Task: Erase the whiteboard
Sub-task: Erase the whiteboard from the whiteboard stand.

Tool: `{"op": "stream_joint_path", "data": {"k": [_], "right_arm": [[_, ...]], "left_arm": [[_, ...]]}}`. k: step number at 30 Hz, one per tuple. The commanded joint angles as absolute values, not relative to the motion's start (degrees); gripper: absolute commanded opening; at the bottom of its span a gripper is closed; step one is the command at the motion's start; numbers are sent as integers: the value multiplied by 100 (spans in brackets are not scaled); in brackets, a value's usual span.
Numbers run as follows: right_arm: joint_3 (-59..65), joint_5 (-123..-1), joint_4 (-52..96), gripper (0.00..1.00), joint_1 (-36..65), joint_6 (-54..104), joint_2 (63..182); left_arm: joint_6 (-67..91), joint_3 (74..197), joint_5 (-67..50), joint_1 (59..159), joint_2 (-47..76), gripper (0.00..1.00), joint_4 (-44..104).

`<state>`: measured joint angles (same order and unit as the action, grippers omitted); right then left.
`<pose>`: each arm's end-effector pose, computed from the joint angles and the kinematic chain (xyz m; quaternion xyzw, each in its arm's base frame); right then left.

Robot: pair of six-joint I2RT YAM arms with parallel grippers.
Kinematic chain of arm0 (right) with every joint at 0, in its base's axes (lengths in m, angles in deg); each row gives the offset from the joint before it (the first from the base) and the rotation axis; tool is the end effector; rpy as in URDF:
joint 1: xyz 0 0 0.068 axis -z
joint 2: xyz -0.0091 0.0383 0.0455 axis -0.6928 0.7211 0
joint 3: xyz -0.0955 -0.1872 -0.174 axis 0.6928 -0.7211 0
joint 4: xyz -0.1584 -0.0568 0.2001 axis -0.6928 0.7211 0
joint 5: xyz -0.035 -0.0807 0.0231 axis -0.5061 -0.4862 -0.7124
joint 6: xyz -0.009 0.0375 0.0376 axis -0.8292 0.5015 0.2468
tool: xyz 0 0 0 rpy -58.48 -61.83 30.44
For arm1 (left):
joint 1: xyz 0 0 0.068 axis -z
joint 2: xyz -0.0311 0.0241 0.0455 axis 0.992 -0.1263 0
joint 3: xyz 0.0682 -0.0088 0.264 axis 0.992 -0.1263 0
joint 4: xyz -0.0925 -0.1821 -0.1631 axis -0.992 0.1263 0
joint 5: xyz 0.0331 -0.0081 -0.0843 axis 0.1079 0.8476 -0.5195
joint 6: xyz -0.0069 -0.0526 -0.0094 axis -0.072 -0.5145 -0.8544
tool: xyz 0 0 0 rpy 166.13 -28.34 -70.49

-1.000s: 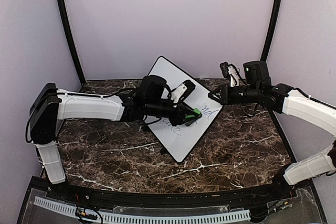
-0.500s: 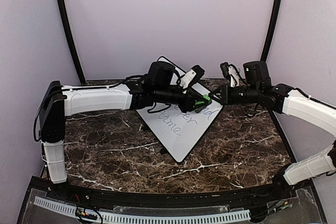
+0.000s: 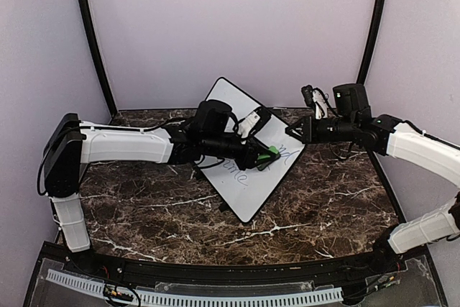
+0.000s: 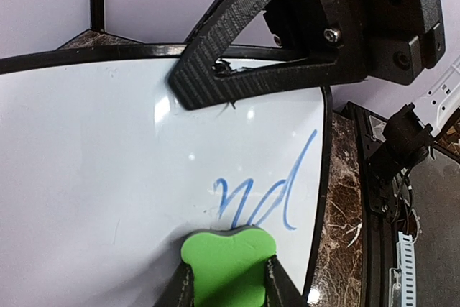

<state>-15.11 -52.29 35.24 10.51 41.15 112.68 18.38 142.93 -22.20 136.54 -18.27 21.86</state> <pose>0.2315 0.1648 0.3125 -0.1530 0.8355 0.3541 0.3915 0.2538 -0.3691 0.2649 0.4301 0.6799 -0.4154 0.4245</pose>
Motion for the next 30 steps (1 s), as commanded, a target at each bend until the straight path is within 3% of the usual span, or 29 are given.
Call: {"op": "stream_joint_path", "data": {"k": [1,5,10,23,30], "right_arm": [[-1511,-4144,3739,0,424,3449,11367],[-1523,-4204,3798,0,421,3437,11308],[-1554,-4236,3822,0,421,3409,11281],[-1522,-4173,3743,0,421,3398,11382],[-1492,-4179,3781,0,422,3401,11359]], "left_arm": [[1829,14779,-1724,13681,-2539,6,3146],[1856,15480,-1657,13683,-2768,6,3419],[1830,15407,-1690,13714,-2778,6,3515],[1605,13647,-1535,13785,-2117,6,2999],[1730,14595,-1416,13786,-2423,6,3172]]}}
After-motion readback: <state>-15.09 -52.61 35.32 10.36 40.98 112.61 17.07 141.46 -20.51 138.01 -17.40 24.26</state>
